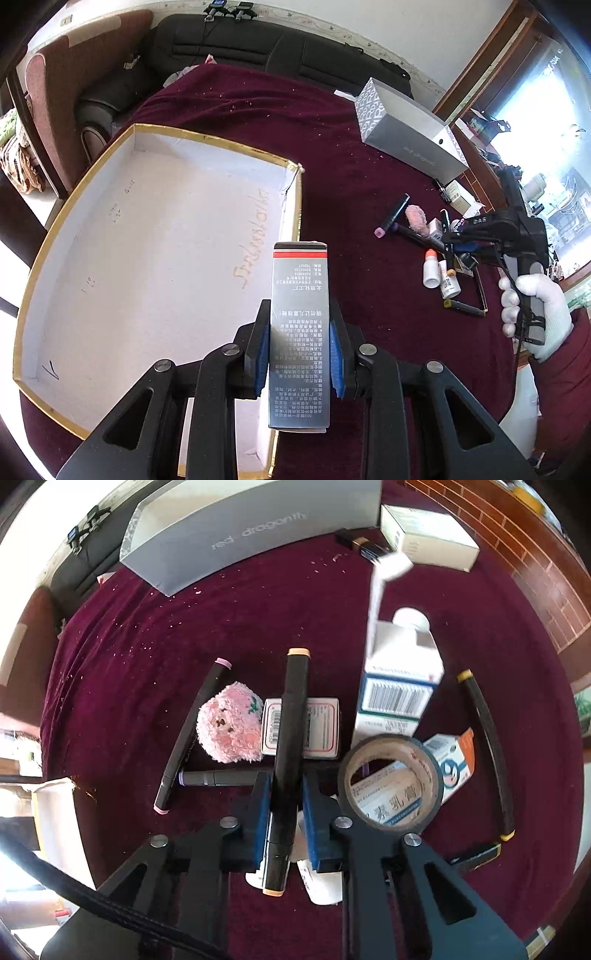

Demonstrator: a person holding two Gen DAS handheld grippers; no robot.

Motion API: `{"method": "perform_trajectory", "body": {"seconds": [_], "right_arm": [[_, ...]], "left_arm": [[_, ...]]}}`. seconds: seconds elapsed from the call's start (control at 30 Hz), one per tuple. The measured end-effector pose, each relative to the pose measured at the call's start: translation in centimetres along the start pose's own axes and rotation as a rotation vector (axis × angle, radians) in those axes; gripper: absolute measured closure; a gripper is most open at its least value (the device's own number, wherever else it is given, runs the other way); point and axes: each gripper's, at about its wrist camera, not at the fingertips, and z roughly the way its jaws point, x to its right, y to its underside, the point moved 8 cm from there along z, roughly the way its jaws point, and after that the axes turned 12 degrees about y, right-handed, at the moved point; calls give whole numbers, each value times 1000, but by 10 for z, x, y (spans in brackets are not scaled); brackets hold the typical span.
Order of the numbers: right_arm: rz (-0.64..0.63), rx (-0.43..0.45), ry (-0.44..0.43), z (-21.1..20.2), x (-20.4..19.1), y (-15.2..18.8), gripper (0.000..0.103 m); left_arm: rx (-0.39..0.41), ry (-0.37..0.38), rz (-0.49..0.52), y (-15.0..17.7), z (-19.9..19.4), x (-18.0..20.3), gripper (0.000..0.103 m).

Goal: Organize objects
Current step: 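Lift the silver box toward the tray while the right gripper grasps a black yellow-capped marker, then carry the silver box and the black marker over the gold-rimmed tray with both grippers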

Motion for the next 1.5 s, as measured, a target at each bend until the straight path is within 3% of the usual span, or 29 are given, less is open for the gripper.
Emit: {"method": "perform_trajectory", "body": {"seconds": [0.27,0.63,0.8,0.9,1.0,1.07,1.3,1.5], "right_arm": [[72,-23,-146,-13,-4,10,90],[367,-309,-726,-4,-41,57,90],[378,-380,-816,2,-71,72,90],[213,-287,-598,3,-86,76,86],[70,-238,-513,-5,-110,82,85],[-39,-185,-405,-8,-124,83,79],[-316,-92,-124,10,-167,99,79],[-488,2,38,11,-187,120,79]], "left_arm": [[-24,14,-3,-6,4,-13,80],[-23,6,-30,-13,4,-30,80],[-24,5,-51,-13,4,-40,80],[-24,9,-54,-13,4,-43,80],[-23,12,-56,-13,4,-44,80],[-22,19,-58,-13,5,-44,80],[-21,19,-57,-10,5,-45,80],[-10,14,-77,-8,1,-54,80]]}}
